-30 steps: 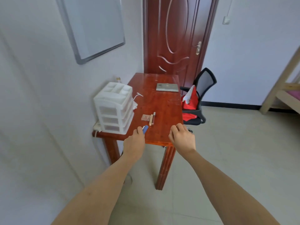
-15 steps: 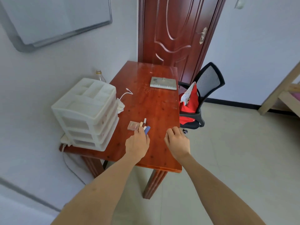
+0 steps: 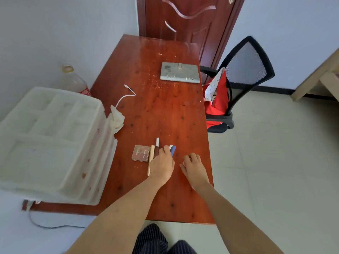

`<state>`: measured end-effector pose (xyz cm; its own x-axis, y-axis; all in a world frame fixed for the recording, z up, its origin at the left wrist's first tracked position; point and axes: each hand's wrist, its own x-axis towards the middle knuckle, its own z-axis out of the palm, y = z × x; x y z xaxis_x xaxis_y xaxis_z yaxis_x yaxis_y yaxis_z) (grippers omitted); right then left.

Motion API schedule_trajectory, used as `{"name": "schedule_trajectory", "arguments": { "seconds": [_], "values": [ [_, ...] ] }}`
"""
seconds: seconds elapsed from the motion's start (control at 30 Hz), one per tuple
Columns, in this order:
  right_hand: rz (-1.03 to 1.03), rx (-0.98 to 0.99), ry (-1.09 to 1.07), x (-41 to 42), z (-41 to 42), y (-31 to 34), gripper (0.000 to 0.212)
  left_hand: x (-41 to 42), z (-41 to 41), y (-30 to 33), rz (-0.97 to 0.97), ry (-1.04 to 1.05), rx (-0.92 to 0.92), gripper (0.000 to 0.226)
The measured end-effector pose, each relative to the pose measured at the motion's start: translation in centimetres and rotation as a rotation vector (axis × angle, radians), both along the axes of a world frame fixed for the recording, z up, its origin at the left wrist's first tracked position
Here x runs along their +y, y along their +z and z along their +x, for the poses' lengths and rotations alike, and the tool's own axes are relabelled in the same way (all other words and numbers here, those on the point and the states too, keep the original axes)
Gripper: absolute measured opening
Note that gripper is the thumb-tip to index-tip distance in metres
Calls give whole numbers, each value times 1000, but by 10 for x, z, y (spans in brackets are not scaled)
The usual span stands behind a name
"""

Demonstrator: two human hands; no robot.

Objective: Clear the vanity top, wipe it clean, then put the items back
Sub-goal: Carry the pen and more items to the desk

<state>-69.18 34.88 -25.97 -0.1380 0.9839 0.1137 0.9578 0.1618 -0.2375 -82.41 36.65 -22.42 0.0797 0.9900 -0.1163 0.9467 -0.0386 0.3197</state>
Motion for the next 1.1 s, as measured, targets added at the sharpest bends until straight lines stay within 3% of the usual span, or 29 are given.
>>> {"name": "schedule_trajectory", "arguments": {
  "seconds": [0.3, 0.53, 0.7, 0.8, 0.97, 1.1],
  "values": [
    [-74, 71, -14, 30, 15, -23, 21, 39, 19, -24, -78, -47, -5, 36],
    [-54, 64, 40, 31, 25, -24, 36, 56, 22, -32, -87, -13, -35, 34],
    [-29, 52, 84, 26, 42, -28, 41, 52, 21, -37, -51, -33, 4, 30],
    [15, 48, 96, 29, 38, -29, 39, 45, 13, -38, 101, -164, -3, 38],
    [51, 59, 128, 41, 22, -25, 35, 30, -13, -46, 180, -366, 185, 59],
    [38, 22, 169, 47, 7, -28, 41, 19, -37, -52, 125, -358, 303, 59]
  ]
}}
